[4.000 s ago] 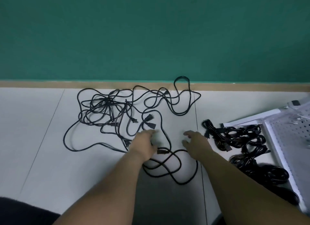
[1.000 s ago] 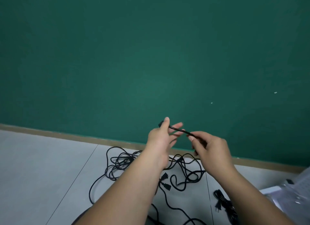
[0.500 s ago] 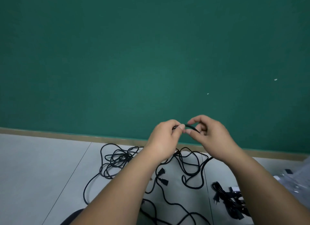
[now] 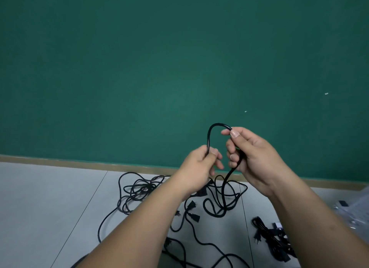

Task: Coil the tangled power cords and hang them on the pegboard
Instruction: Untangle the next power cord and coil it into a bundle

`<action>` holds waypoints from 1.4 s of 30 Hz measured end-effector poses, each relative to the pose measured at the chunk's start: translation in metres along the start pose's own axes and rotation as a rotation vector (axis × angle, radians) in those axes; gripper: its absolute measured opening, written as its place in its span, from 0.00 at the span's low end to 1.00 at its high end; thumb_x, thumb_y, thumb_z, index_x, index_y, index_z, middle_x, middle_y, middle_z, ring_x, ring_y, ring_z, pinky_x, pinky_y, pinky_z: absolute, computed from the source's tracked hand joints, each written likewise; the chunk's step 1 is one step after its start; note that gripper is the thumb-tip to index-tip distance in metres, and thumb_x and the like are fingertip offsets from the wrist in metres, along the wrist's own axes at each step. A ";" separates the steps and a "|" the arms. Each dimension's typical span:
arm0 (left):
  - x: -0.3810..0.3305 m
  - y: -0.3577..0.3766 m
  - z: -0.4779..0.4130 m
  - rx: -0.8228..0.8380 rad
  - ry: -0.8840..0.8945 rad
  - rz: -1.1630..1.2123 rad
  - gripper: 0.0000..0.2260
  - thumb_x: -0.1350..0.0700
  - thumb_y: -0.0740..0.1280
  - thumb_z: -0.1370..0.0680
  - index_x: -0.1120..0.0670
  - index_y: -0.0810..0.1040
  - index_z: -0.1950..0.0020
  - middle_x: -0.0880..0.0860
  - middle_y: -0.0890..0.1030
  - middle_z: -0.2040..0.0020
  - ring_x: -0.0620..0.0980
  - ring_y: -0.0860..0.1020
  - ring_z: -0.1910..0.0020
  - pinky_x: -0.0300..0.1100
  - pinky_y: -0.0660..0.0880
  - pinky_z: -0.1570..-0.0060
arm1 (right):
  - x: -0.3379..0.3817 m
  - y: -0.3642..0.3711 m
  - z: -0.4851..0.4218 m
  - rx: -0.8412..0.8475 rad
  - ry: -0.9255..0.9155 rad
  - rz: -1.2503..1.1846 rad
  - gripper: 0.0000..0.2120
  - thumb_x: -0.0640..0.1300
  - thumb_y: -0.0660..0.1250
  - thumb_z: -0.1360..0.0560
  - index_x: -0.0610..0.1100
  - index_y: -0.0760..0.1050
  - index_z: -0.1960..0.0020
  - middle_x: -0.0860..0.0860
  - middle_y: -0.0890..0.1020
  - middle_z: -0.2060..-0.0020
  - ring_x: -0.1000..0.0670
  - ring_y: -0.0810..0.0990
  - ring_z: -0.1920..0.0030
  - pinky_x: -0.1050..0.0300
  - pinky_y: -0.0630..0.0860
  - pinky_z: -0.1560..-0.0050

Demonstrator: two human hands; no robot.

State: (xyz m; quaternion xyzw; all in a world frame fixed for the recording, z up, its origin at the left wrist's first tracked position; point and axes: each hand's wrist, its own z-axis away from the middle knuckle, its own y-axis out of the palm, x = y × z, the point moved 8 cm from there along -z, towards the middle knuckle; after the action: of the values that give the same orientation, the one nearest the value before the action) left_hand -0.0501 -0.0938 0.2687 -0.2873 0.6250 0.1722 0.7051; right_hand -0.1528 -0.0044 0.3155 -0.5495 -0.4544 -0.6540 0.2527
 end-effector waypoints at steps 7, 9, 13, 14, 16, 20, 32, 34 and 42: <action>-0.009 0.038 0.017 0.182 0.043 -0.089 0.14 0.51 0.55 0.10 0.55 0.78 0.40 0.49 0.86 0.60 0.45 0.74 0.64 0.35 0.70 0.62 | 0.005 -0.023 -0.001 -0.222 -0.104 0.076 0.11 0.48 0.59 0.11 0.46 0.79 0.45 0.50 0.75 0.65 0.51 0.69 0.67 0.55 0.66 0.69; -0.011 0.044 0.020 0.198 0.060 -0.077 0.14 0.50 0.56 0.11 0.53 0.80 0.41 0.48 0.76 0.68 0.47 0.70 0.67 0.42 0.70 0.60 | 0.012 -0.027 0.002 -0.251 -0.147 0.305 0.12 0.47 0.57 0.11 0.50 0.79 0.46 0.51 0.77 0.64 0.51 0.71 0.65 0.55 0.70 0.67; -0.005 0.044 0.020 0.206 0.020 -0.064 0.15 0.52 0.55 0.10 0.55 0.79 0.43 0.48 0.69 0.68 0.49 0.68 0.66 0.45 0.71 0.56 | 0.028 -0.027 0.005 -0.233 -0.277 0.653 0.17 0.44 0.55 0.11 0.59 0.80 0.40 0.52 0.76 0.64 0.51 0.71 0.63 0.54 0.71 0.59; -0.005 0.042 0.020 0.204 0.017 -0.080 0.14 0.52 0.55 0.10 0.55 0.79 0.43 0.48 0.70 0.68 0.49 0.71 0.66 0.45 0.72 0.56 | 0.030 -0.026 0.006 -0.224 -0.287 0.704 0.17 0.45 0.55 0.12 0.60 0.80 0.41 0.50 0.74 0.65 0.50 0.70 0.64 0.54 0.70 0.60; -0.005 0.040 0.021 0.204 0.006 -0.065 0.13 0.54 0.55 0.10 0.55 0.79 0.41 0.48 0.76 0.66 0.50 0.76 0.65 0.46 0.75 0.52 | 0.030 -0.022 0.006 -0.192 -0.290 0.783 0.12 0.49 0.57 0.12 0.59 0.79 0.45 0.46 0.71 0.67 0.46 0.69 0.66 0.56 0.70 0.65; -0.003 0.043 0.027 0.248 -0.082 0.144 0.11 0.58 0.55 0.10 0.58 0.76 0.37 0.54 0.81 0.61 0.51 0.78 0.65 0.50 0.80 0.52 | 0.024 -0.018 0.003 -0.137 -0.264 0.808 0.12 0.52 0.58 0.12 0.54 0.77 0.50 0.56 0.69 0.71 0.51 0.68 0.67 0.52 0.68 0.63; -0.004 0.044 0.031 0.239 -0.117 0.188 0.12 0.56 0.56 0.10 0.57 0.79 0.43 0.49 0.76 0.64 0.46 0.73 0.68 0.40 0.75 0.64 | 0.035 -0.008 0.014 -0.187 -0.342 0.972 0.10 0.55 0.63 0.15 0.58 0.82 0.49 0.54 0.69 0.75 0.54 0.65 0.74 0.57 0.65 0.72; -0.007 0.047 0.032 0.252 -0.095 0.186 0.13 0.58 0.56 0.10 0.56 0.78 0.47 0.51 0.80 0.62 0.47 0.76 0.66 0.41 0.77 0.60 | 0.032 -0.007 0.012 -0.200 -0.347 1.069 0.11 0.53 0.59 0.14 0.57 0.79 0.49 0.54 0.71 0.76 0.53 0.70 0.74 0.54 0.66 0.70; -0.019 0.040 0.032 0.178 -0.086 0.169 0.18 0.50 0.59 0.11 0.46 0.79 0.59 0.47 0.63 0.67 0.44 0.58 0.71 0.38 0.56 0.71 | 0.018 -0.008 0.009 -0.205 -0.322 0.661 0.15 0.48 0.54 0.11 0.49 0.76 0.51 0.57 0.69 0.69 0.53 0.66 0.69 0.55 0.68 0.68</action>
State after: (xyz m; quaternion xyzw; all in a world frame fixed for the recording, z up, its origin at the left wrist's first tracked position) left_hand -0.0522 -0.0403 0.2811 -0.1624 0.6290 0.1870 0.7369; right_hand -0.1603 0.0104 0.3303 -0.7846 -0.2189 -0.4843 0.3191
